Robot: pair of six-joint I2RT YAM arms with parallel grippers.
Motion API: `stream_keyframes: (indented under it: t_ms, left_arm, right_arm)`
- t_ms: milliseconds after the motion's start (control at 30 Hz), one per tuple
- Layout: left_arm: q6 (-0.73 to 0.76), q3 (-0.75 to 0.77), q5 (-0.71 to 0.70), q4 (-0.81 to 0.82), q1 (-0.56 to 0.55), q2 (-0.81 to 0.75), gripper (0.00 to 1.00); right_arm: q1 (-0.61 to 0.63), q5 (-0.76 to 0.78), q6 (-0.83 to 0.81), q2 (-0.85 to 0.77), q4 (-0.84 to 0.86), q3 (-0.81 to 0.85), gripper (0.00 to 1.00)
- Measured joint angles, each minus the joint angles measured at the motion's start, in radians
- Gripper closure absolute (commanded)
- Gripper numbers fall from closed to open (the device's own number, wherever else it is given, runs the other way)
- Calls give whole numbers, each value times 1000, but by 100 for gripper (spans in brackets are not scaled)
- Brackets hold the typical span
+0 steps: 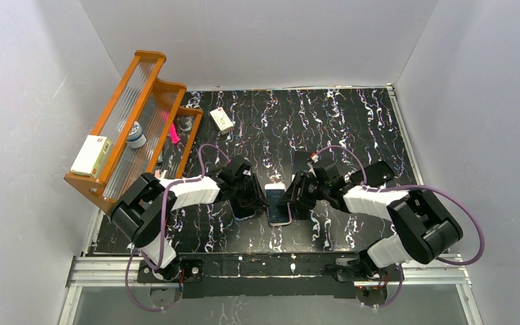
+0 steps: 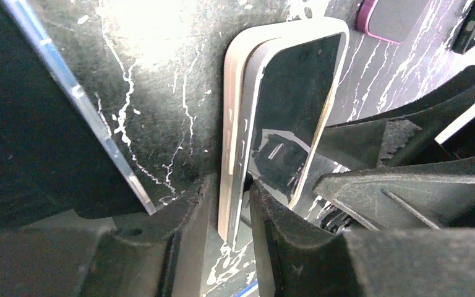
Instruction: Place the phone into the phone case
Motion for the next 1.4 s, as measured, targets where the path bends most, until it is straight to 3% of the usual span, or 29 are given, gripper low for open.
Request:
stream_keyframes:
  t_ms: [133, 267, 700, 933, 1000, 1133, 1267, 1400]
  left_arm:
    - [-2, 7, 27, 26, 1, 24, 87]
    - [0, 11, 47, 30, 6, 30, 93]
    - [-8, -13, 56, 3, 22, -14, 87]
    - [3, -18, 50, 0, 19, -24, 86]
    - [4, -18, 50, 1, 18, -24, 85]
    - [4, -20, 50, 5, 13, -24, 85]
    - [0, -32, 62, 28, 12, -24, 82]
    - [-5, -34, 80, 36, 15, -32, 67]
  right_arm:
    - [-5, -34, 28, 25, 41, -5, 37]
    - [-16, -62, 56, 33, 80, -18, 37]
    - [-63, -256, 264, 57, 476, -127, 39]
    - [-57, -269, 247, 72, 483, -117, 41]
    - [-57, -270, 238, 88, 478, -114, 51]
    - [-57, -270, 230, 124, 472, -114, 59]
    - [-57, -270, 225, 145, 465, -114, 75]
    - [-58, -256, 200, 146, 444, -113, 99]
